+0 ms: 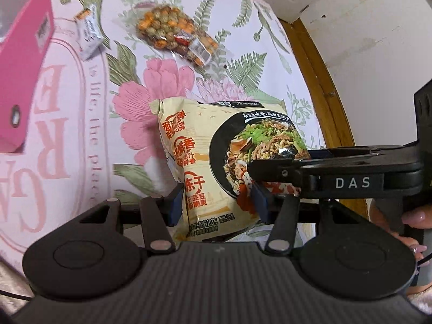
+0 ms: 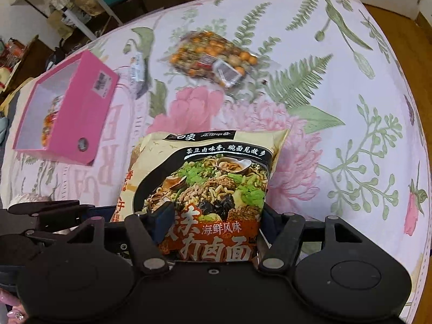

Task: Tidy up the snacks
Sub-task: 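Carry the noodle pack into the pink box and open both grippers, then grasp the clear bag of coated nuts with the left gripper while the right grasps it, then carry the nut bag into the pink box and open both grippers, then grasp the white-wrapped bar with the left gripper while the right grasps it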

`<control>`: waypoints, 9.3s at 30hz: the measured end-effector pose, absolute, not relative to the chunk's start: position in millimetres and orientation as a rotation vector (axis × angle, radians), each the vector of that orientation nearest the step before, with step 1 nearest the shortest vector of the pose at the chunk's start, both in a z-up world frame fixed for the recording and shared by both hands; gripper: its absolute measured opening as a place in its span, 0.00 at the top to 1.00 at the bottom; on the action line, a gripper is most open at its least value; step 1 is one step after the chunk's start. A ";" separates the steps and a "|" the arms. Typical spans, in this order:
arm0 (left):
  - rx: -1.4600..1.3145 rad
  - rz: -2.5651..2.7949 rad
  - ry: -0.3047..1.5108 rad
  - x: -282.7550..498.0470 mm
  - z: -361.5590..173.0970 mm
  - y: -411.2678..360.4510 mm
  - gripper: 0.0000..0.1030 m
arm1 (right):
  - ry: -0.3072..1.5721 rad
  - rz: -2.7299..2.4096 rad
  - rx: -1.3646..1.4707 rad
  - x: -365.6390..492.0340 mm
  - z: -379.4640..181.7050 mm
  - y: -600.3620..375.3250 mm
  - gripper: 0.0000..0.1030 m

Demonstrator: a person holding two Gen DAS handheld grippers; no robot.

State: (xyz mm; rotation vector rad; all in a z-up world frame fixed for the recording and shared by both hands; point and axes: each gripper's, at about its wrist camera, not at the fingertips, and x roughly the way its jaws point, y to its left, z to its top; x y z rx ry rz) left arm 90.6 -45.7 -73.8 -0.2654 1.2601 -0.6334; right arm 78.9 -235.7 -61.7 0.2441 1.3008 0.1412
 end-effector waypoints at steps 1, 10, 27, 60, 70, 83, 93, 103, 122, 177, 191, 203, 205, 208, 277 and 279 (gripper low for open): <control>-0.263 -0.634 1.250 88.3 -69.7 -40.2 0.51 | 1.295 0.151 0.238 77.5 -57.3 -231.4 0.32; -0.238 -0.628 1.122 71.9 -34.5 16.1 0.50 | 1.243 0.278 0.209 74.9 -19.1 -194.9 0.43; -0.221 -0.479 0.993 111.1 6.0 166.4 0.49 | 1.111 0.589 0.029 134.7 17.8 -61.0 0.52; -0.151 -0.243 0.967 164.1 -29.2 208.2 0.46 | 0.983 0.650 -0.006 171.5 -12.1 -48.2 0.45; -0.140 -0.412 0.940 138.3 10.1 155.8 0.47 | 0.882 0.527 -0.009 128.8 21.7 -126.9 0.41; -0.146 -0.557 0.945 158.8 -0.2 47.6 0.47 | 0.861 0.494 -0.159 131.8 3.5 -176.6 0.30; -0.295 -0.519 0.987 221.3 -67.8 -30.8 0.47 | 0.895 0.577 -0.242 198.9 -63.1 -214.1 0.25; -0.360 -0.435 1.037 257.8 -132.2 -71.7 0.47 | 0.888 0.559 -0.398 237.7 -130.5 -220.1 0.20; -0.434 -0.444 1.118 259.1 -162.5 -60.5 0.46 | 1.037 0.638 -0.123 208.2 -145.6 -232.8 0.15; -0.292 -0.571 1.109 220.2 -159.1 -62.4 0.32 | 0.879 0.329 -0.052 151.3 -149.2 -187.9 0.30; -0.184 -0.574 1.166 188.7 -115.1 -62.3 0.31 | 0.905 0.294 0.025 121.5 -113.8 -184.1 0.35; -0.173 -0.513 1.118 148.4 -58.6 -34.0 0.31 | 0.893 0.339 0.008 92.4 -63.3 -157.9 0.35; -0.198 -0.503 1.102 143.9 -48.5 -20.5 0.31 | 0.883 0.354 -0.017 91.2 -52.1 -147.9 0.35; -0.232 -0.479 1.074 137.3 -34.2 2.1 0.31 | 0.861 0.382 -0.073 88.7 -35.9 -128.2 0.35; -0.183 -0.368 0.990 232.8 -42.3 29.4 0.55 | 0.759 0.579 -0.059 189.9 -92.0 -119.1 0.35; -0.157 -0.337 1.015 245.7 -59.8 18.2 0.56 | 0.739 0.570 -0.071 195.1 -105.9 -115.7 0.37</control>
